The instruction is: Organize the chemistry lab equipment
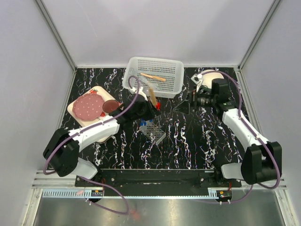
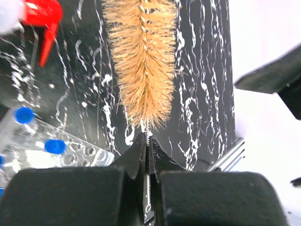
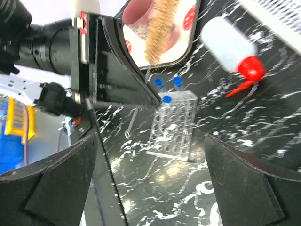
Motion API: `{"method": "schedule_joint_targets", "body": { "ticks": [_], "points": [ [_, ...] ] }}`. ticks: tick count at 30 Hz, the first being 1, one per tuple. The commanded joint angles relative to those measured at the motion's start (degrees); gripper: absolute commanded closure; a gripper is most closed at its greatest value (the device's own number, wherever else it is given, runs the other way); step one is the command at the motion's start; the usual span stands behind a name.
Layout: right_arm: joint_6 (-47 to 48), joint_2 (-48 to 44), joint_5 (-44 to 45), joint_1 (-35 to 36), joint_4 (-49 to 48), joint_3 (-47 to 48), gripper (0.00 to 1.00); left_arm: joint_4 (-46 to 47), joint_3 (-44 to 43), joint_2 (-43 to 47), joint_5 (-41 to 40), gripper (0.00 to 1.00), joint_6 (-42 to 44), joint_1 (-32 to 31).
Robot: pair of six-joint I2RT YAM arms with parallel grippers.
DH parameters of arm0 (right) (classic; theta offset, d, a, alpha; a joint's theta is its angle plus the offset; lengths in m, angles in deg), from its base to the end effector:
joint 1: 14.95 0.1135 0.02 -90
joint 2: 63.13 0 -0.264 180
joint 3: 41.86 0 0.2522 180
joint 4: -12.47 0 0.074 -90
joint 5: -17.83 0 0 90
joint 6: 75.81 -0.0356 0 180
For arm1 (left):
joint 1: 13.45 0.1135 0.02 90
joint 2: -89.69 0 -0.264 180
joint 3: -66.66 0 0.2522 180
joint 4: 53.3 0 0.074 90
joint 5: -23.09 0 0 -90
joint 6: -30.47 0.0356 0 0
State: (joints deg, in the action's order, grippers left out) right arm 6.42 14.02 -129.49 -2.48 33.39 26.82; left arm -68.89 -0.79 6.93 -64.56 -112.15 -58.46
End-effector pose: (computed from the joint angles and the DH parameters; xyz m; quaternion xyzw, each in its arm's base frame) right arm 0.2786 0.0923 0.2880 -0.2729 0.7470 0.4854 0.3631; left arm 0.2280 -0.2302 0.2525 -0.0476 0.8685 -0.3828 0.3113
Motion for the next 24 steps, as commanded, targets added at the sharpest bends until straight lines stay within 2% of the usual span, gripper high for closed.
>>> {"method": "schedule_joint_targets", "body": {
  "ticks": [1,6,12,15,16,17,19,20,24],
  "points": [
    [6.01,-3.49,-2.53,-6.39,1.19,-0.68,0.0,3.15,-1.32,2.08,9.59,1.0,2.43,7.81],
    [10.4,-4.98,-0.96,-10.44,1.54,-3.49,0.0,-2.3,-10.54,-3.18,13.38,1.0,1.82,15.3],
    [12.95,-6.92,-1.74,-12.21,0.67,-7.72,0.0,-3.19,-25.48,-17.84,15.92,1.0,-4.76,21.28],
    [13.39,-7.53,-3.15,-14.4,0.14,-8.33,0.0,-2.84,-33.39,-25.48,17.59,0.95,-9.16,23.3],
    [13.74,-7.53,-3.58,-14.58,0.14,-8.51,0.0,-2.57,-35.41,-27.52,18.47,0.91,-10.99,24.35],
    [13.83,-7.62,-3.85,-15.1,-0.04,-8.68,0.0,0.04,-38.56,-29.46,19.44,0.8,-11.88,24.97],
    [14.27,-7.8,-4.38,-15.63,-0.21,-9.21,0.0,4.96,-40.43,-34.38,23.3,0.69,-14.51,26.37],
    [14.36,-7.97,-4.73,-15.89,-0.21,-9.3,0.0,7.69,-42.01,-35.61,24.53,0.56,-17.49,26.73],
    [14.8,-8.68,-5.43,-17.21,0.14,-9.3,0.0,5.61,-48.16,-39.23,25.43,0.4,-16.03,27.35]
  ]
}}
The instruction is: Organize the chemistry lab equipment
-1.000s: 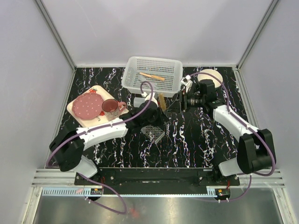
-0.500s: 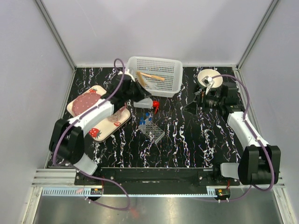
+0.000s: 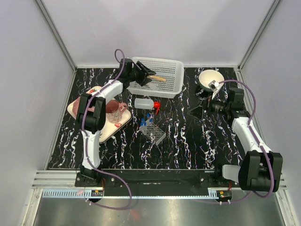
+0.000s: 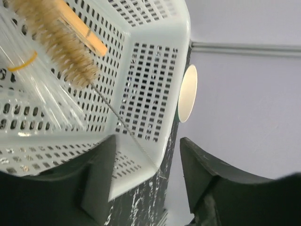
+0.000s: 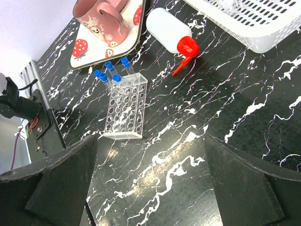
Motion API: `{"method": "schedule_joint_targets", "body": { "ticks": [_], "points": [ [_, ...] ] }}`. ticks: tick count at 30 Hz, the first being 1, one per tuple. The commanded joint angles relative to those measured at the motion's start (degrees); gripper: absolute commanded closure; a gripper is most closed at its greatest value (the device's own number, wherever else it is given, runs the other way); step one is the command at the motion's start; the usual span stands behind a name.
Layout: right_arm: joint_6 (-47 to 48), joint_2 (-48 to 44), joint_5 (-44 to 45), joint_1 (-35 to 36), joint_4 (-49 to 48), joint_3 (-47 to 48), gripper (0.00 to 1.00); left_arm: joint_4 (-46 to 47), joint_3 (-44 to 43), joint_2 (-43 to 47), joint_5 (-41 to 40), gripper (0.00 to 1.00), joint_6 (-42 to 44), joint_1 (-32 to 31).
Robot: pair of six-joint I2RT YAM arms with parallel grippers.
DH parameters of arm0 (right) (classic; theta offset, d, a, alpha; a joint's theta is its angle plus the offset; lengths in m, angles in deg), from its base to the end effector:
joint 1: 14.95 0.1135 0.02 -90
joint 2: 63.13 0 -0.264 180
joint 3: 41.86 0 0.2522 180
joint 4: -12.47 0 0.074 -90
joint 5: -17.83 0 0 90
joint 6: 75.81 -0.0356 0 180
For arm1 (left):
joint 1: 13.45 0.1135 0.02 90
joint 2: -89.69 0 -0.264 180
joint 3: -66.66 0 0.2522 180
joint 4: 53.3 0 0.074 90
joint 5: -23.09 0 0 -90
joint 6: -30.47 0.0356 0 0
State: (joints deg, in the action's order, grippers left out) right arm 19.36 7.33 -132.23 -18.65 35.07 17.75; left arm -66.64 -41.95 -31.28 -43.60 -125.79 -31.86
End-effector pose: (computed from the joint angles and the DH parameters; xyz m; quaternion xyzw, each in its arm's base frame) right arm 0.2574 0.0143 0.2642 -0.2468 0.7594 0.4077 0.4430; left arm 0.4684 -0.1708 0.2396 -0.2380 0.8016 -0.4774 0.2701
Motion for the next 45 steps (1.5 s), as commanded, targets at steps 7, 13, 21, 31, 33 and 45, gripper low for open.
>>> {"method": "schedule_joint_targets", "body": {
  "ticks": [7,13,21,31,33,45],
  "points": [
    [2.3,-1.81,-3.93,-1.31,-1.02,0.65,0.0,-4.55,-10.36,4.15,1.92,0.33,10.77,1.54],
    [3.7,-1.55,-3.41,-1.31,0.39,1.0,0.0,-13.34,-10.27,10.48,-3.09,0.25,23.07,2.59],
    [4.59,-1.55,-2.88,-1.31,0.74,0.91,0.0,-19.58,-5.18,20.14,-11.88,0.07,43.39,2.77],
    [5.46,-0.5,-2.26,-1.31,1.18,0.74,0.0,-24.16,5.89,27.1,-20.92,0.01,63.42,-1.09],
    [5.73,-0.41,-2.0,-1.31,1.44,0.82,0.0,-22.5,9.92,28.59,-21.81,0.01,73.04,-4.6],
    [6.17,-0.23,-1.65,-1.39,1.88,0.91,0.0,-34.24,10.04,23.77,-14.44,0.04,97.72,-7.86]
  ]
}}
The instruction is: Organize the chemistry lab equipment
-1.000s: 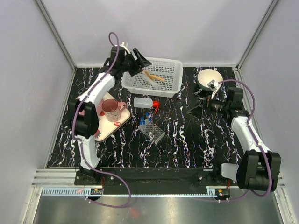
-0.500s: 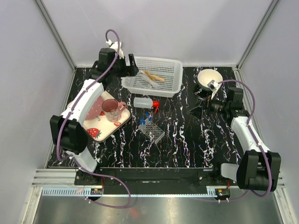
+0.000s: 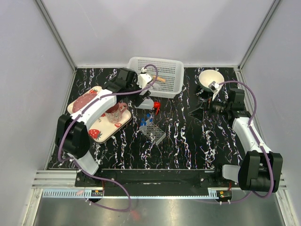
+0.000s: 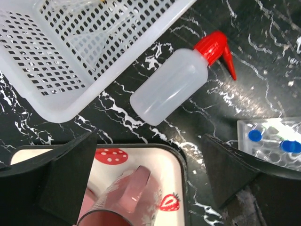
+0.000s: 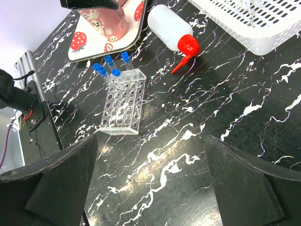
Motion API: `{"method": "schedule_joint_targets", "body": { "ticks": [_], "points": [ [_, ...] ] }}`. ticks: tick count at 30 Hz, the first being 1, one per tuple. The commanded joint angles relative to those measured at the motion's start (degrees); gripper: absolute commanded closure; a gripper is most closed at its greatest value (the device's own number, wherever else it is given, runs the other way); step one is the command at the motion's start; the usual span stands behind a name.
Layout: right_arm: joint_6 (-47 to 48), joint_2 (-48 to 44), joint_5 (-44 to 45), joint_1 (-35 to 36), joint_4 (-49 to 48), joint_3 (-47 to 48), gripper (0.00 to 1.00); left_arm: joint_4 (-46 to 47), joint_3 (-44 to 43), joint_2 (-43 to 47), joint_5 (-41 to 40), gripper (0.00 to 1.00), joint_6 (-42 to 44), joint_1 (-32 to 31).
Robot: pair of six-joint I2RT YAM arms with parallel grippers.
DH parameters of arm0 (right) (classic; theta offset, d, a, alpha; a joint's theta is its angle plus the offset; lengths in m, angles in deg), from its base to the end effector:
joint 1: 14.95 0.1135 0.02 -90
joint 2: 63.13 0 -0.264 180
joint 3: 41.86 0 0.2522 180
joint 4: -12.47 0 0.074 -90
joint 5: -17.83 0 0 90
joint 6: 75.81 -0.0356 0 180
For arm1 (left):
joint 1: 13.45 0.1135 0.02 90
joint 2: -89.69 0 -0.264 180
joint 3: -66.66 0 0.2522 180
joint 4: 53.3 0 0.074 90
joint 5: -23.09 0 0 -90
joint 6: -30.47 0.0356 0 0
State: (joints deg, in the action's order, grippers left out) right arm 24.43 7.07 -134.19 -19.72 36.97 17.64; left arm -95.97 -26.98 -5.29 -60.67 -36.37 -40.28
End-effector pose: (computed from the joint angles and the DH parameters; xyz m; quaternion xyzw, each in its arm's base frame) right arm 0.2542 0.0103 0.2628 -0.2731 0.7487 0.4020 0.4508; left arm 0.3317 -0.1721 0.2946 0.4077 0.8241 -0.0626 0.3883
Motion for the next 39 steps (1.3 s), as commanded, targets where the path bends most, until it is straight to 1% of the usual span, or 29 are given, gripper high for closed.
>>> {"method": "schedule_joint_targets", "body": {
  "ticks": [1,4,8,13,17,22,32,39],
  "points": [
    [1.18,0.03,0.23,-0.32,-0.02,0.94,0.0,-5.63,-5.55,-3.36,3.59,0.07,8.57,0.64],
    [1.27,0.12,0.32,-0.32,0.15,1.11,0.0,-7.3,-6.34,-4.51,5.62,0.11,9.54,0.29],
    [1.27,0.38,0.23,-0.32,0.24,1.2,0.0,-10.2,-7.57,-6.44,7.21,0.18,11.12,-0.24],
    [1.36,0.56,0.14,-0.32,0.16,1.11,0.0,-11.52,-7.75,-8.73,5.99,0.22,11.03,-0.59],
    [1.19,0.82,0.06,-0.41,0.16,1.2,0.0,-11.52,-8.98,-10.66,4.22,0.22,10.95,-1.03],
    [1.19,1.26,-0.12,-0.41,0.42,1.37,0.0,-10.65,-10.56,-13.56,0.8,0.19,10.86,-1.91],
    [1.36,1.79,-0.38,-0.41,0.77,1.64,0.0,-8.19,-12.06,-16.81,-2.54,0.17,11.91,-3.49],
    [1.54,2.14,-0.73,-0.41,1.03,1.81,0.0,-6.17,-11.53,-19.27,-9.22,0.15,13.32,-5.95]
  ]
}}
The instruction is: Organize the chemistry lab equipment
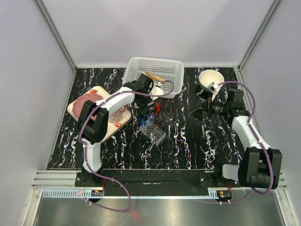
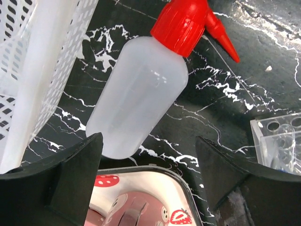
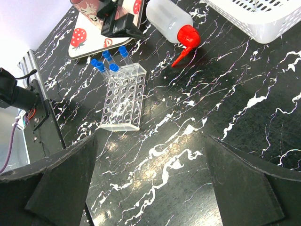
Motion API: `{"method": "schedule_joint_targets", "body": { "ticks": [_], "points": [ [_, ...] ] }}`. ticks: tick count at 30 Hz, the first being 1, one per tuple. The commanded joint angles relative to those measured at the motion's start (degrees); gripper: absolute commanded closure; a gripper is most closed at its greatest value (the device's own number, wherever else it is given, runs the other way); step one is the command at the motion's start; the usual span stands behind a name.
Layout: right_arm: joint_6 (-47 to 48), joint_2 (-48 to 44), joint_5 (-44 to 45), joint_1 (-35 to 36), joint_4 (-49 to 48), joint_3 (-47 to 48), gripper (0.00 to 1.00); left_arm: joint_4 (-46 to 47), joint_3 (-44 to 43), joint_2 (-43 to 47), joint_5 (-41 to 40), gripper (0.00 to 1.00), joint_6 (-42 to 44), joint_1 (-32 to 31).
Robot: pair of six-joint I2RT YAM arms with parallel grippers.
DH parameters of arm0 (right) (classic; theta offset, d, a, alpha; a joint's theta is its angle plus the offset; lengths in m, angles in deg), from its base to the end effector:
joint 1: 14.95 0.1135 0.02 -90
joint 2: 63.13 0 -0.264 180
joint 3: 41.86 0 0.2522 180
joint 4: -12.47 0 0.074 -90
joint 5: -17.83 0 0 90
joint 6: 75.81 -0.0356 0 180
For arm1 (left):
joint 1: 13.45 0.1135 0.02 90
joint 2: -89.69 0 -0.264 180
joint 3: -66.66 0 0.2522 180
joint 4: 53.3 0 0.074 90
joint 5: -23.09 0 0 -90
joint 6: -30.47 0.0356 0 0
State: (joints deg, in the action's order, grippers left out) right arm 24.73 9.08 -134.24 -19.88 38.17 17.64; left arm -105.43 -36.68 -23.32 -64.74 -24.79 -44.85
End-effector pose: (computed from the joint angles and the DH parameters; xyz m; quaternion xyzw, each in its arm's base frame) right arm 0.2582 0.0093 0.2531 -0.2618 0.7596 0.4098 0.4319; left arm 0.3609 -0.2218 0.2176 0.5330 0.8101 -0.0113 0.2440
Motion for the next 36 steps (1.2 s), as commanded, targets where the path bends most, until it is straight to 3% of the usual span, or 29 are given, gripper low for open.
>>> {"method": "schedule_joint_targets", "body": {
  "ticks": [1,9,13,16,21,24,27,36],
  "points": [
    [1.23,0.22,-0.69,-0.26,-0.08,1.81,0.0,3.48,-1.74,-1.51,-5.42,0.15,1.82,-1.73],
    [1.32,0.39,-1.04,-0.34,0.18,1.99,0.0,4.0,-2.18,-4.14,-6.74,0.16,1.56,-2.44],
    [1.32,0.48,-1.31,-0.34,0.18,2.08,0.0,4.0,-1.91,-5.02,-6.66,0.22,1.03,-2.44],
    [1.32,0.48,-1.31,-0.43,0.27,2.08,0.0,3.92,-1.56,-5.46,-6.31,0.29,-0.02,-2.44],
    [1.32,0.74,-1.57,-0.52,0.27,2.25,0.0,3.83,-0.51,-4.68,-5.78,0.53,-3.01,-2.44],
    [1.32,0.75,-1.57,-0.61,0.27,2.25,0.0,4.09,0.72,-2.48,-5.43,0.64,-4.85,-2.44],
    [1.32,0.83,-1.57,-0.61,0.36,2.17,0.0,5.67,2.65,1.29,-4.55,0.69,-6.35,-2.44],
    [1.32,0.57,-1.66,-0.7,0.45,2.25,0.0,10.16,9.5,14.39,-0.96,0.74,-8.2,-2.44]
  ]
}}
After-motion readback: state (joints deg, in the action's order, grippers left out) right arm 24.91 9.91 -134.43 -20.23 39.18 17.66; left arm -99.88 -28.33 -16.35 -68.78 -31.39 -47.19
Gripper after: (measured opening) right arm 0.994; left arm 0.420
